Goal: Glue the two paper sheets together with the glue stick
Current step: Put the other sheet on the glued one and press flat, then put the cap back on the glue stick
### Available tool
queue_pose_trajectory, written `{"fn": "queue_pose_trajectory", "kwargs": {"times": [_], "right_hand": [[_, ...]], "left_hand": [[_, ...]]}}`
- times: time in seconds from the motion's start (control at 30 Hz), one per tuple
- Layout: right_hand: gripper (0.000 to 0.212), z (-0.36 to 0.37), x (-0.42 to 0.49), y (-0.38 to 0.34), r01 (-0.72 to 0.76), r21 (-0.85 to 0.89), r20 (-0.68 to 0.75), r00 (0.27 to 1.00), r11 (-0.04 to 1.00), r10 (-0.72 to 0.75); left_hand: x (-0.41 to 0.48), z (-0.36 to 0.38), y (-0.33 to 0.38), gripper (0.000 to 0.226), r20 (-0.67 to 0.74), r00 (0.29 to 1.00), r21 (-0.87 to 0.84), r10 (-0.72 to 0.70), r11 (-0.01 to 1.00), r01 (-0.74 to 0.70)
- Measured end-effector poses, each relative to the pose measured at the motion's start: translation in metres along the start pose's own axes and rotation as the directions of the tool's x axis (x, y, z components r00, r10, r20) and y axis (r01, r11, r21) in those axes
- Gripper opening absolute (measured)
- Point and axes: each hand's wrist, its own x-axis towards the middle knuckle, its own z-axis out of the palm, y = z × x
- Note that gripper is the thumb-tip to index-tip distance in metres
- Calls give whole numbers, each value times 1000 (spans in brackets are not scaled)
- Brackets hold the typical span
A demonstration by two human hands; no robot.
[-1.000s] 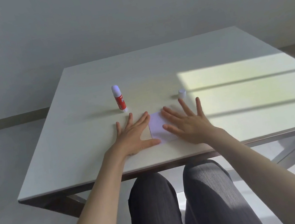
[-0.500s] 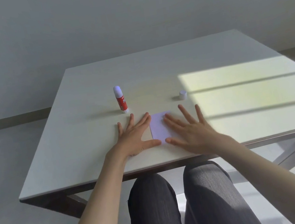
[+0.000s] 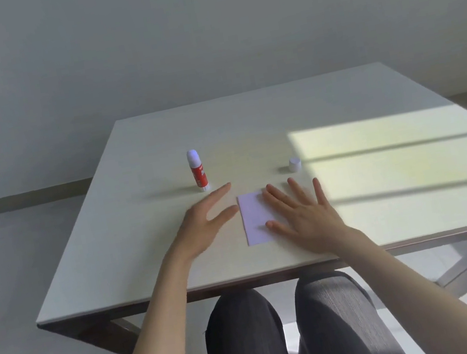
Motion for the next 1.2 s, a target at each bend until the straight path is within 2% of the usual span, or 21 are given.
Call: {"fn": "queue_pose_trajectory", "kwargs": {"times": [0.07, 0.13, 0.27, 0.37, 0.43, 0.5, 0.53, 0.6, 0.7, 0.83, 0.87, 0.9, 0.93, 0.97, 1.0, 1.03, 1.07, 1.1, 1.13, 1.17, 1.2], "right_hand": [[70, -2, -1, 0, 8, 35, -34, 999, 999, -7], [73, -5, -4, -1, 17, 105, -91, 996, 994, -8], [74, -8, -6, -4, 26, 195, -231, 973, 981, 20], [67, -9, -10, -6, 36, 166, -397, 917, 986, 34], [52, -9, -12, -8, 71, 180, -527, 849, 981, 36], [36, -12, -13, -14, 105, 378, -592, 792, 920, 153], [31, -17, -12, -19, 117, 570, -545, 794, 813, 267], [37, -32, -4, -31, 43, 925, -205, 892, 376, 403], [54, -54, 8, -46, -216, 944, 252, 959, -248, 126], [33, -68, 12, -57, -250, 808, 290, 957, -534, -8], [23, -66, 12, -58, -172, 844, 214, 976, -507, 26], [15, -63, 11, -59, -30, 924, 77, 991, -381, 110], [14, -57, 9, -61, 146, 984, -121, 969, -104, 215], [19, -50, 8, -62, 272, 916, -356, 891, 294, 283], [21, -43, 7, -62, 295, 711, -564, 782, 638, 267], [22, -38, 7, -61, 266, 486, -704, 683, 832, 193], [25, -33, 7, -61, 238, 366, -765, 627, 900, 146], [31, -32, 7, -61, 222, 410, -740, 648, 885, 180], [37, -38, 6, -62, 218, 612, -620, 728, 760, 291], [45, -50, 5, -64, 185, 849, -401, 836, 494, 375], [54, -57, 5, -63, 104, 984, -147, 934, 148, 324]], "left_hand": [[4, -10, 4, 18, -360, 931, -157, -50, 988, -7], [14, -18, 8, 9, -586, 805, -110, -96, 993, 38], [44, -17, 17, 54, -583, 789, -82, -193, 980, 180], [55, -7, 24, 26, -584, 794, -40, -169, 983, 180], [53, -5, 29, 28, -613, 778, -32, -135, 989, 146], [48, -5, 35, 30, -551, 823, -151, -139, 986, 66], [43, -5, 41, 26, -465, 873, -279, -146, 960, 11], [33, -3, 51, 17, -288, 951, -530, -114, 846, -60], [22, -1, 61, 17, -218, 975, -621, -42, 777, -105], [14, -7, 67, 11, -190, 982, -667, -6, 734, -125], [13, -8, 68, 10, -198, 980, -662, -12, 739, -125], [12, -8, 71, 8, -208, 978, -657, -23, 744, -122], [11, -8, 73, 7, -219, 975, -650, -35, 750, -119], [10, -7, 76, 7, -226, 973, -647, -45, 754, -115], [8, -5, 78, 8, -231, 971, -646, -53, 755, -112], [7, -3, 80, 7, -236, 970, -648, -57, 753, -114], [6, -2, 81, 5, -243, 968, -644, -54, 755, -120], [5, -1, 82, 3, -253, 966, -636, -51, 761, -127], [5, -1, 83, 3, -265, 963, -627, -50, 768, -133], [4, -2, 84, 2, -272, 961, -621, -51, 772, -135], [3, -3, 84, 1, -277, 960, -614, -49, 778, -137]]}}
